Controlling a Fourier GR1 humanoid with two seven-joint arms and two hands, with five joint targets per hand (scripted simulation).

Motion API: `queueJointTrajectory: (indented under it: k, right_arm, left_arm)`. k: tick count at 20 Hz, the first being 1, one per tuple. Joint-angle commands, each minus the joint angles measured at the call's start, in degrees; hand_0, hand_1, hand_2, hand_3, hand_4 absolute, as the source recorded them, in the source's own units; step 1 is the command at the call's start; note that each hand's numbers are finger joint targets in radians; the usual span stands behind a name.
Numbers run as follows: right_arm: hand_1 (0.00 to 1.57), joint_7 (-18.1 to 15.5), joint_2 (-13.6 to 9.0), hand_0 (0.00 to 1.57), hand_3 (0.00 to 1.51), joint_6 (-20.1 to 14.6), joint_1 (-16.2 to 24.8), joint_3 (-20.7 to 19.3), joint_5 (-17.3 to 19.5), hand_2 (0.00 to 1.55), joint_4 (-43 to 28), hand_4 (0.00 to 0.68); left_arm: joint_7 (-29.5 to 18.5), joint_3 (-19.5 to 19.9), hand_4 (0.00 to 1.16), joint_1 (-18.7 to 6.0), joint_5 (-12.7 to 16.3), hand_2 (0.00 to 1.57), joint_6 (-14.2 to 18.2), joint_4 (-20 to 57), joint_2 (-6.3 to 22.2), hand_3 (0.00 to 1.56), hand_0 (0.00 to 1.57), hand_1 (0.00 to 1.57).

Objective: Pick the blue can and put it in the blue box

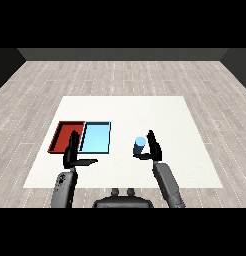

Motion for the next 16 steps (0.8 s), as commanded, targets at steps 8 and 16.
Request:
queueJointTrajectory:
  k: [8, 16]
  right_arm:
    - [0.00, -8.65, 0.07, 0.00, 0.00, 4.19, -5.92, -3.09, -4.25, 0.00, 16.44, 0.000]
    - [0.00, -1.41, 0.07, 0.00, 0.00, -4.84, -9.50, 3.28, -10.38, 0.00, 12.19, 0.000]
  left_arm:
    - [-1.28, 0.46, 0.00, -0.53, -0.56, 0.00, 0.65, 0.74, 0.45, 0.00, 0.00, 0.00]
    - [-2.05, -0.73, 0.00, 1.32, -2.36, 0.00, 2.55, -0.32, -0.99, 0.00, 0.00, 0.00]
